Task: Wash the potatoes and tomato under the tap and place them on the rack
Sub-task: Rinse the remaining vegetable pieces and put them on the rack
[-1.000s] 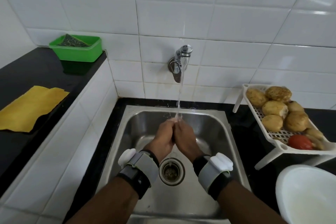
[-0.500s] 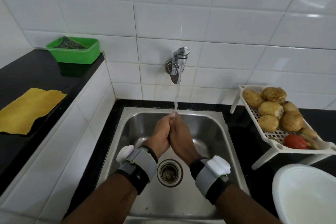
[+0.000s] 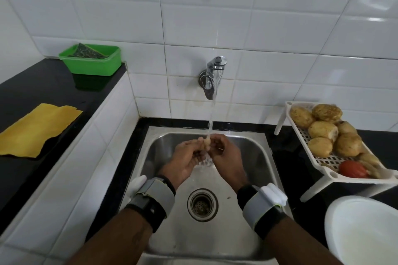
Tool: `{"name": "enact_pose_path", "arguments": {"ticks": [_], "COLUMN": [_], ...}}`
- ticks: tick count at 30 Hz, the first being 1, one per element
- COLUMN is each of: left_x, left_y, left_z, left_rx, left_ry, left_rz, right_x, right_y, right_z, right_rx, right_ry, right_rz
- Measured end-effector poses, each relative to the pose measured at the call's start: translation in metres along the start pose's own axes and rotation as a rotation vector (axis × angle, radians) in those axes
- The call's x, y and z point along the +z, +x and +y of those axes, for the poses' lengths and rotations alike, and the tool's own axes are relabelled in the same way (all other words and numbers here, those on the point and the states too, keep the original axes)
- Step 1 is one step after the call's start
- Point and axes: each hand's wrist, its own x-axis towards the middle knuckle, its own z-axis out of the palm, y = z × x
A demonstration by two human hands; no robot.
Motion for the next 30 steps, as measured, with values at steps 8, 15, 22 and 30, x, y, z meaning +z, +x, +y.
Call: {"name": "enact_pose_path", "arguments": {"ticks": [8, 15, 22, 30], "left_x": [0.022, 0.034, 0.021, 0.028], "left_y": [-0.004, -0.011, -0.002, -0.008], "left_z": [0.0, -0.001, 0.008, 0.002], "left_rx": [0.007, 0.045, -0.024, -0.012], "left_ry": [-0.065, -0.005, -0.118, -0.068], "left_rz": [0.06, -0.056, 0.108, 0.053], "right_x": [0.009, 0.012, 0.021, 0.015], "right_y": [-0.016, 0.005, -0.015, -0.002], "right_z": [0.005, -0.001, -0.003, -0.009], "right_rx": [-0.196, -0.12, -0.184, -0.027], "right_ry": [-0.138, -0.134, -0.278, 0.01], "right_rz": [0.09, 0.071, -0.228, -0.064]}}
